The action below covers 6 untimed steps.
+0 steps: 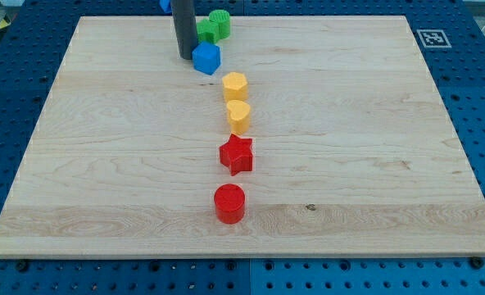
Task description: Push the blue cube slightly right
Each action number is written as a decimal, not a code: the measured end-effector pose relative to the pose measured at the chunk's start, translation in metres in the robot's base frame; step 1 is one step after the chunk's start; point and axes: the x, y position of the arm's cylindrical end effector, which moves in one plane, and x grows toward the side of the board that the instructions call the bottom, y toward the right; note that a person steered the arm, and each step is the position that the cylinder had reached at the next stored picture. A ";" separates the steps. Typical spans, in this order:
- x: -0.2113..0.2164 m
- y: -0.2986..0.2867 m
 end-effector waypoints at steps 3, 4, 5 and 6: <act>0.016 0.031; 0.008 0.018; 0.001 0.037; 0.001 0.046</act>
